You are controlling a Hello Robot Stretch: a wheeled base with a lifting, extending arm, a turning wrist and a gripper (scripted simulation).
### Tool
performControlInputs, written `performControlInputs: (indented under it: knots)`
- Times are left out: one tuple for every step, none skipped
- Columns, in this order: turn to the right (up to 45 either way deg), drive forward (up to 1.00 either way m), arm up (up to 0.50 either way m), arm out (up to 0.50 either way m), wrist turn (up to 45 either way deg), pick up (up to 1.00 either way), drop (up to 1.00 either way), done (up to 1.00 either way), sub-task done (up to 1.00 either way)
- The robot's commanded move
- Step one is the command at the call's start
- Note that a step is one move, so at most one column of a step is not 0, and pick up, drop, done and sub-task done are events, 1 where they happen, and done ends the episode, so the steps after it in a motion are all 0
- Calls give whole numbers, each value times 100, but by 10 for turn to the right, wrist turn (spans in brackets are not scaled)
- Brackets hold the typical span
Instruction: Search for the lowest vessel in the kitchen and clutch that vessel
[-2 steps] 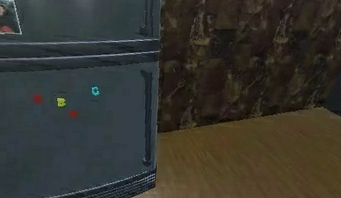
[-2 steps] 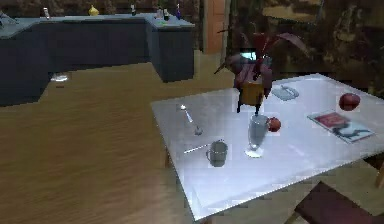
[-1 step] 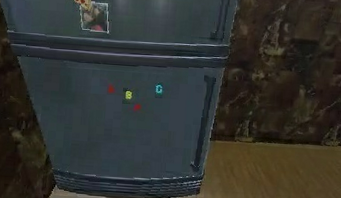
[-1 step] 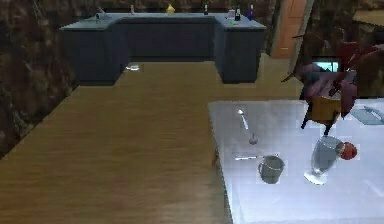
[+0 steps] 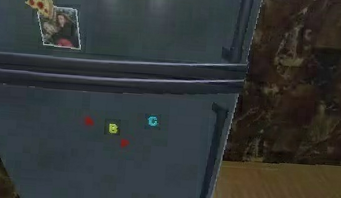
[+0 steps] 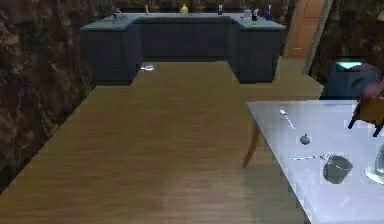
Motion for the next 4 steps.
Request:
performControlInputs:
  knots:
    - [450, 0, 0, 0, 0, 0, 0, 0, 0]
    - [420, 0, 0, 0, 0, 0, 0, 0, 0]
    - [0, 100, 0, 0, 0, 0, 0, 0, 0]
    - [30, 0, 0, 0, 0, 0, 0, 0, 0]
